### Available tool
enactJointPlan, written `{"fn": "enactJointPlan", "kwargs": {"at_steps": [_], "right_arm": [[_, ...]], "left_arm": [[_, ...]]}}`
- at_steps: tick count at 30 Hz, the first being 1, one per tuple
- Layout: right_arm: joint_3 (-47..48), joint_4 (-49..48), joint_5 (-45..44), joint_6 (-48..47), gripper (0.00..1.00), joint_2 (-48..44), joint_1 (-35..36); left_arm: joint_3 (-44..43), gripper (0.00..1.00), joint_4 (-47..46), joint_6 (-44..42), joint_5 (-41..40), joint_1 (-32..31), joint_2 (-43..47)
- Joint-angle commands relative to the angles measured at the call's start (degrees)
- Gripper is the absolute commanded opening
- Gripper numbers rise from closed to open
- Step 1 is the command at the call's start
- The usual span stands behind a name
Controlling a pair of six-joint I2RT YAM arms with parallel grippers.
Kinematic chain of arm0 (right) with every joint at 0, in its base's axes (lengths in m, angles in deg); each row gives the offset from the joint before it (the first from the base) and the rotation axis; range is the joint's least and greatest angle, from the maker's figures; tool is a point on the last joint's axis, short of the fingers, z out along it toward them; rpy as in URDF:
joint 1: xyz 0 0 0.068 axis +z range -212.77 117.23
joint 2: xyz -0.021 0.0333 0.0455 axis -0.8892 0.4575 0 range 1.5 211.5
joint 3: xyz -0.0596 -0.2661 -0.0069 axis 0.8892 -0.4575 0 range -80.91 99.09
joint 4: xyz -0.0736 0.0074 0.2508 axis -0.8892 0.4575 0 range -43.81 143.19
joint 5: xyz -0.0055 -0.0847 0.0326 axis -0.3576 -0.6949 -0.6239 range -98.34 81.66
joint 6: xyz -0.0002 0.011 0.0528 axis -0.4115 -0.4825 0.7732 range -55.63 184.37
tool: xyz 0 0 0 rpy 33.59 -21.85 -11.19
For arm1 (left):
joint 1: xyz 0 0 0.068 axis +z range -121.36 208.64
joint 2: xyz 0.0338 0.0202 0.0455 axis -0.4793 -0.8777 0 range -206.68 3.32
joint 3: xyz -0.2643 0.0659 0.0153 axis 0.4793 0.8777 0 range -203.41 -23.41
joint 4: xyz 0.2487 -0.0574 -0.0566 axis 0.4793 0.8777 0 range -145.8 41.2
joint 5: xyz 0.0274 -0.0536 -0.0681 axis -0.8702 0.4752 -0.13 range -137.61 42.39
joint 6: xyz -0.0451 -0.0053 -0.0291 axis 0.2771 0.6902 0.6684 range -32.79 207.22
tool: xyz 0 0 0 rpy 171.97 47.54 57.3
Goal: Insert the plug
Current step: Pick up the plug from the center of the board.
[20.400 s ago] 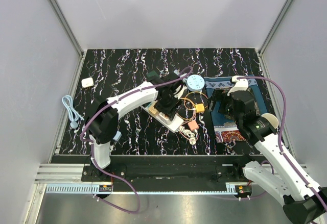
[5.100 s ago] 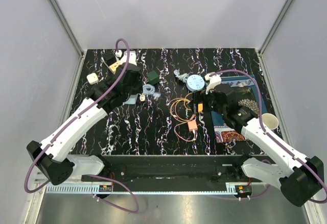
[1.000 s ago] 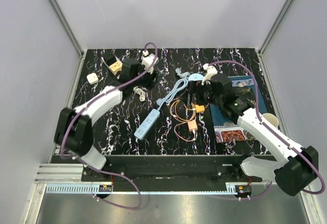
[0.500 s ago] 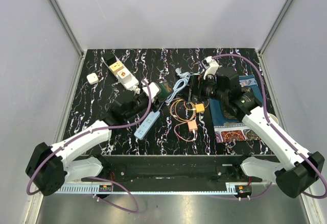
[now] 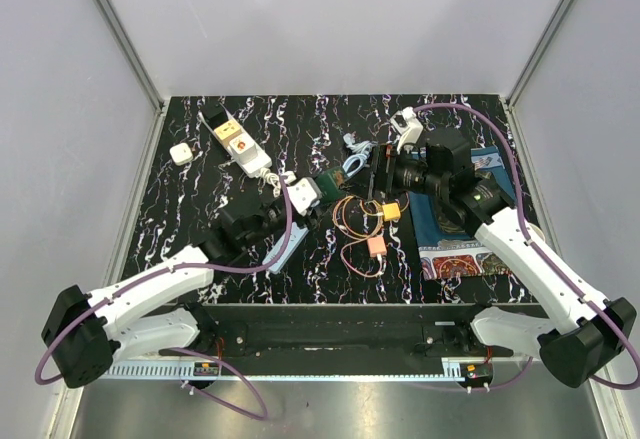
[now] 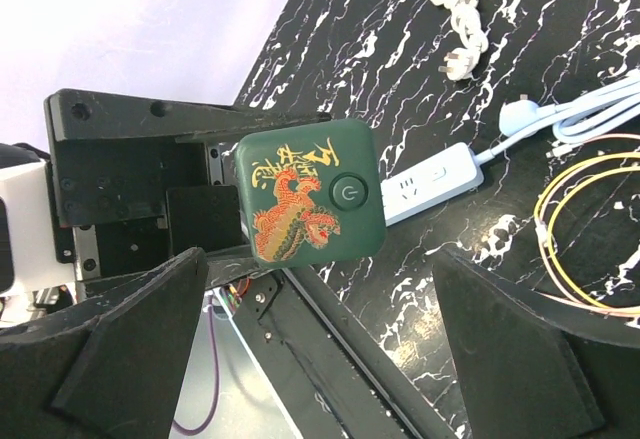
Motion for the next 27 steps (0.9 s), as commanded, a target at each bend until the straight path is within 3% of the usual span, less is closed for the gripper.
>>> {"fn": "enactJointPlan", "kwargs": {"at_steps": [1,12,19,27], "right_arm": [[2.82,-3.33,1.61,4.13,1.0,0.07,-0.26],[2.82,-2.72,-1.38,2.74,1.0,1.65,-0.26],[3.43,-2.89,2.22,-0.52,0.99,3.5,-0.26],[4.14,-2.98,8.54,-2.63,0.9,5.78,0.0]], "left_arm": [[-0.61,0.0,-7.94,-1.74,-3.17,-1.33,0.69],[0.53,0.0,-9.61,-5.17,-3.79,-3.8,0.51],[2.03,0.0,-11.46,-4.82,-3.7,-4.41,0.95],[2.99,0.0,-14.09,-4.03,-5.19,-4.85,0.51]]}}
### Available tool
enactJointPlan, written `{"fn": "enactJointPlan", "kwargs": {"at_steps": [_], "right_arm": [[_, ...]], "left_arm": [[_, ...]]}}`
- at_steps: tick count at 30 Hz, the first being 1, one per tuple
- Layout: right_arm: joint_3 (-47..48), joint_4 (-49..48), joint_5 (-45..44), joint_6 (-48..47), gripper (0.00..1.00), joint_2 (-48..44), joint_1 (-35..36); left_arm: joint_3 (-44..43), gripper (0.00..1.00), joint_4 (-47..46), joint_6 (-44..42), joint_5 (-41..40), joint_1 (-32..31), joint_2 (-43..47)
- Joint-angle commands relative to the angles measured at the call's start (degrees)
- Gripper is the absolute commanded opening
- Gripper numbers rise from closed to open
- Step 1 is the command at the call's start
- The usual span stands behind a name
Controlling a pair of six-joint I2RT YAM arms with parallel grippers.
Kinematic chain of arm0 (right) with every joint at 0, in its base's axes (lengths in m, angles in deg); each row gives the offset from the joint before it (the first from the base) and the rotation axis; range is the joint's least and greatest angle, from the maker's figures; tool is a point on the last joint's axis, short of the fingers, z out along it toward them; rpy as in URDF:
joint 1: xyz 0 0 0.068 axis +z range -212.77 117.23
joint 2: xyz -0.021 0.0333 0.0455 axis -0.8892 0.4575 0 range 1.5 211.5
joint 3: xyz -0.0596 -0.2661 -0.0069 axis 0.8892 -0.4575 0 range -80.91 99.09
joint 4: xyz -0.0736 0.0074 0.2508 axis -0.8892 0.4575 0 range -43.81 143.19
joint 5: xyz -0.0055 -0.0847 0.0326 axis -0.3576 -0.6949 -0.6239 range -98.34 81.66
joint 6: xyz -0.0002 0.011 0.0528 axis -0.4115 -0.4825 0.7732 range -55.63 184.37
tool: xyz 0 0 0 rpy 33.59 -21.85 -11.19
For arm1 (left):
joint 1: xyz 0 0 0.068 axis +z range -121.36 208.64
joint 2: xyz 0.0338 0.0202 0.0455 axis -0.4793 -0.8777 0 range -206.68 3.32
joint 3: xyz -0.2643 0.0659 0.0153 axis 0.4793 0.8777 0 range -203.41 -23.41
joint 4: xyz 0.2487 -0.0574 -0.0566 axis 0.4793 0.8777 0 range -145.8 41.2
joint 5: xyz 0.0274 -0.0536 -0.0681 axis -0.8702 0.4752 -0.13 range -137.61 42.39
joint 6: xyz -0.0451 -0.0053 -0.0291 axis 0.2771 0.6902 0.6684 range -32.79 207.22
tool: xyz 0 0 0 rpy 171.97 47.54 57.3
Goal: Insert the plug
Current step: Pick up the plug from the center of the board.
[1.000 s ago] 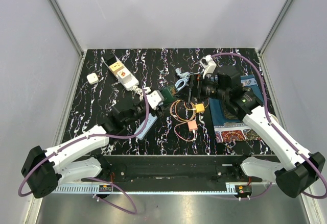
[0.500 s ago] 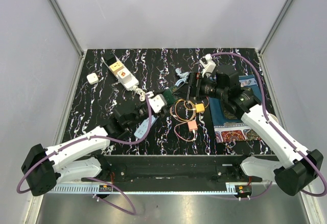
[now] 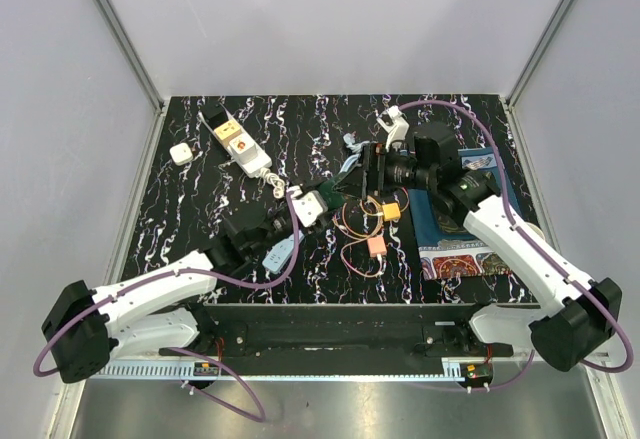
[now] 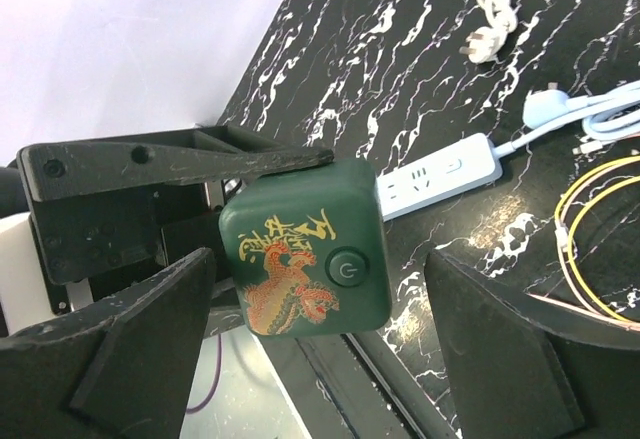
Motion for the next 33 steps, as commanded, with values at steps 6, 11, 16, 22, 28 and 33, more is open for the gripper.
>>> {"fn": "enactJointPlan", "kwargs": {"at_steps": [6,11,16,22,28,33], "right_arm": [[3.2,-1.91,7.1,-3.99,0.67,2.14,0.15],[3.46,-1.47,7.89,-7.59,0.11,2.05,0.07],[3.9,0.9,7.02,-14.62,0.0,1.09,0.07],[5.75,6.44,8.41,-26.92,0.0,0.39,0.15],[5.05,8.2,15.87,-39.04,0.0,-0.93,0.24],[6.97,12.41,18.96,-47.23,0.0,-0.5,2.25]], "left_arm": [[0.02,0.0,-8.98,1.7,0.65,-0.33,0.82],[0.64,0.27,-6.09,2.5,3.72,-0.33,2.04],[-1.38,0.87,5.32,3.37,5.57,0.37,6.42],[-5.42,0.99,21.32,1.88,17.77,7.22,11.8],[-11.57,0.99,30.92,0.21,34.74,13.29,7.6],[-17.36,0.99,34.08,-0.66,40.29,13.82,2.32]]}}
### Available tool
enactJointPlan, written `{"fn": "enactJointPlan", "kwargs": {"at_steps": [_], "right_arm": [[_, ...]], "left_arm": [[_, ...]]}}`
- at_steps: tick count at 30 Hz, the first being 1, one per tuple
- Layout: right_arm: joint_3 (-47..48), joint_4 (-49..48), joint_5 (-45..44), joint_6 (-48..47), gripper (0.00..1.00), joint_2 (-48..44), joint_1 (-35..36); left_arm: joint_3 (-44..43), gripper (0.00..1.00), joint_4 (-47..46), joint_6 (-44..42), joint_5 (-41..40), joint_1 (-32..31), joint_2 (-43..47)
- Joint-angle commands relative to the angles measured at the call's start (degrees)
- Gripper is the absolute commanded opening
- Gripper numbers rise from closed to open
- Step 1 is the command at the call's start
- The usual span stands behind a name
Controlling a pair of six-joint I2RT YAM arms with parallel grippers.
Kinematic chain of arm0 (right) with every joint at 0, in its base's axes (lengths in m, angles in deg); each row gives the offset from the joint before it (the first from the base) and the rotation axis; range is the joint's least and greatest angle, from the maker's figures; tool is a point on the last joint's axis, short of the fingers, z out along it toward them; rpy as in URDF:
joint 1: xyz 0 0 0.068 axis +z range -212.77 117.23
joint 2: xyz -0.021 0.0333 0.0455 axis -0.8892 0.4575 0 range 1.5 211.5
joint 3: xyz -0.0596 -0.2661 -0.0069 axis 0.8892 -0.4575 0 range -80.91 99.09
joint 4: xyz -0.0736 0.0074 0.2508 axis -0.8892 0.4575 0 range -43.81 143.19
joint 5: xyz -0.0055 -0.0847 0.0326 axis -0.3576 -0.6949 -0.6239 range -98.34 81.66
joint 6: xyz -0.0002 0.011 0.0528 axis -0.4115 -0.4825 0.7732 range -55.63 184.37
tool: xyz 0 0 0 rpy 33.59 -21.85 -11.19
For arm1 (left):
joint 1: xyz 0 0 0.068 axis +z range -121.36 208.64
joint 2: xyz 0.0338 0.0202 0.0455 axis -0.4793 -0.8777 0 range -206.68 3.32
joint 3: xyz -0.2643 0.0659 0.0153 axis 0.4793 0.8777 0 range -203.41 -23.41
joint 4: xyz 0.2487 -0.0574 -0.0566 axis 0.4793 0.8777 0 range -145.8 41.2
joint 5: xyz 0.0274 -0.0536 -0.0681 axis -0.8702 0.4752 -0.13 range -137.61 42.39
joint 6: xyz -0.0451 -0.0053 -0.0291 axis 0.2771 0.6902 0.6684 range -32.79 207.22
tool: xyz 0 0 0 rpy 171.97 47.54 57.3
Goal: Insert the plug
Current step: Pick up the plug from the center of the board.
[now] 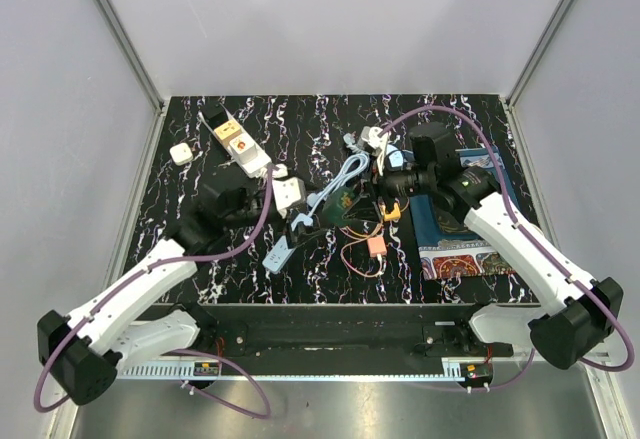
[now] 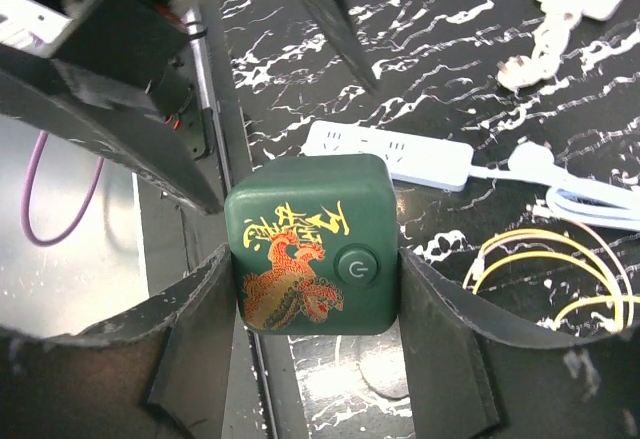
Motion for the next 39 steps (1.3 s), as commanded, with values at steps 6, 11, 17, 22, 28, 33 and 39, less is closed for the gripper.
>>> {"fn": "enactJointPlan", "kwargs": {"at_steps": [6,11,17,22,28,33,39], "right_arm": [[5.23,4.32,4.07,-15.4,0.0,-1.09,4.24],[6.2,4.32,3.98,-16.28,0.0,-0.38,5.56],[6.55,4.15,2.67,-16.54,0.0,0.41,6.0],[6.73,4.23,2.31,-16.1,0.02,0.94,6.26],[6.12,1.87,0.65,-9.54,0.49,1.29,6.44],[5.06,-2.44,-8.55,2.86,0.89,-1.42,6.35],[3.83,-2.88,-20.79,23.57,1.0,-4.07,6.53]], "left_arm": [[-10.12,0.99,6.34,-3.29,12.72,0.38,-8.05],[-11.79,0.99,9.67,-5.4,14.83,0.47,-10.6],[-10.4,0.95,9.94,-7.42,15.8,0.47,-11.04],[-9.34,0.76,8.54,-7.43,15.53,0.47,-10.69],[-6.62,0.21,4.5,-6.72,11.42,0.47,-9.2],[-1.35,0.0,-0.07,-6.81,3.07,0.47,-4.38],[6.92,0.0,-9.65,-1.99,-10.56,0.12,0.47]]}}
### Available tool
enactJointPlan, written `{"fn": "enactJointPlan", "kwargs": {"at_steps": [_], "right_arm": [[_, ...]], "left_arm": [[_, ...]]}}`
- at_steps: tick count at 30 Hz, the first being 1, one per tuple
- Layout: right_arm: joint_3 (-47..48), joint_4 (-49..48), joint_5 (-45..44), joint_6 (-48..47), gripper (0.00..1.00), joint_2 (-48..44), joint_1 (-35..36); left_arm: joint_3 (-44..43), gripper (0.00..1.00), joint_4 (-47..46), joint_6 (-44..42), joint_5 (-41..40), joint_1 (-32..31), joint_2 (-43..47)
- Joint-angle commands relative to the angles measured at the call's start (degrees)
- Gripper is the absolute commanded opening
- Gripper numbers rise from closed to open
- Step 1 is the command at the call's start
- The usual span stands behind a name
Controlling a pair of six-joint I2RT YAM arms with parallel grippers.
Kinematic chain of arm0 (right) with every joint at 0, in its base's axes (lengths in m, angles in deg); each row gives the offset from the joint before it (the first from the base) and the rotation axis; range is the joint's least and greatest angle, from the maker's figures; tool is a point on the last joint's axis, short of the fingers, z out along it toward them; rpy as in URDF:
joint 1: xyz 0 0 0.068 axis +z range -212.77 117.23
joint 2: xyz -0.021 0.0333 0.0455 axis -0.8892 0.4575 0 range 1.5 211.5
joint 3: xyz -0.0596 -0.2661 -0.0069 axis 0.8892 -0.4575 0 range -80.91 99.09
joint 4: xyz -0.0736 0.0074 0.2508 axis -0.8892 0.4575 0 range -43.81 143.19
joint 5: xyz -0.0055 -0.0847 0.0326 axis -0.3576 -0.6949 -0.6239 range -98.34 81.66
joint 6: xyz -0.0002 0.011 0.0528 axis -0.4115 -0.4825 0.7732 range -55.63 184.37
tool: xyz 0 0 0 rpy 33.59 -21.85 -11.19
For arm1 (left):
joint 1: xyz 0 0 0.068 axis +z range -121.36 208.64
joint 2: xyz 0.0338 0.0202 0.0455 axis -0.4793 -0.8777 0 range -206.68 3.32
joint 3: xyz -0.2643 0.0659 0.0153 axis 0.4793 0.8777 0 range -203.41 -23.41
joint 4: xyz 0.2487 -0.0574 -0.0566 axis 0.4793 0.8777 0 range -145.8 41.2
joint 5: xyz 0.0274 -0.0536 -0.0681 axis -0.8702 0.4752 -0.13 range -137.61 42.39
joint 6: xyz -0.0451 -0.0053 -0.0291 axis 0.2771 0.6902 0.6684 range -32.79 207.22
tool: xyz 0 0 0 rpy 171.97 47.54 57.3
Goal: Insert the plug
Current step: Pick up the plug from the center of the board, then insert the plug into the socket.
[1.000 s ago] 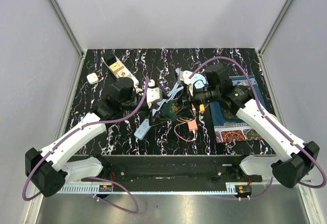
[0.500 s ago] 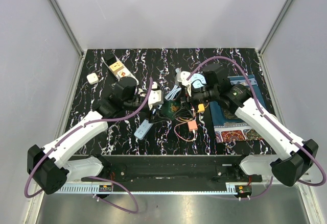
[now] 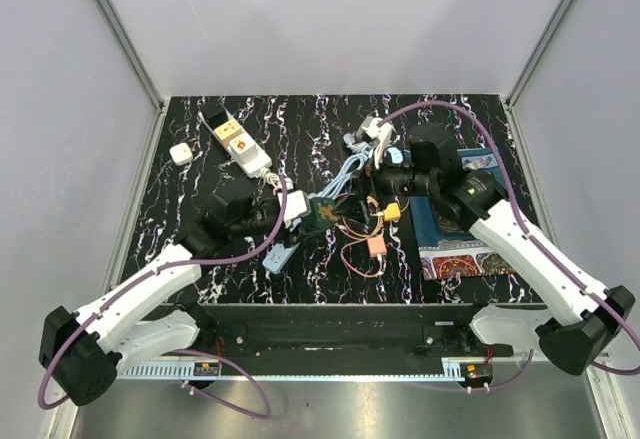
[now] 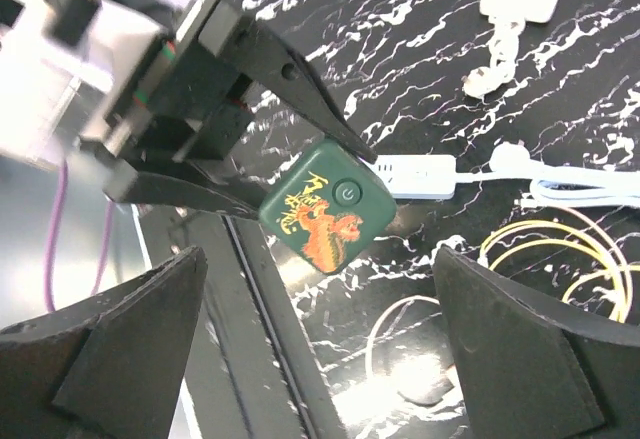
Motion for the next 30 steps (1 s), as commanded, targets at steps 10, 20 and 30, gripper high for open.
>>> {"fn": "enactJointPlan", "kwargs": {"at_steps": [10,20,30], "right_arm": [[0.7,-4.95,-19.86,33.59,1.0,5.74,6.79],[1.23,-6.96,-21.28,32.45,0.97,9.36,7.24],[2.2,-7.67,-17.15,31.48,0.7,12.79,7.77]], "left_arm": [[6.77,0.01,-18.14,5.49,-18.92,-5.41,4.37],[7.38,0.01,-17.8,6.19,-20.85,-6.65,5.42],[7.38,0.03,-17.45,6.72,-23.05,-6.74,4.9]]}}
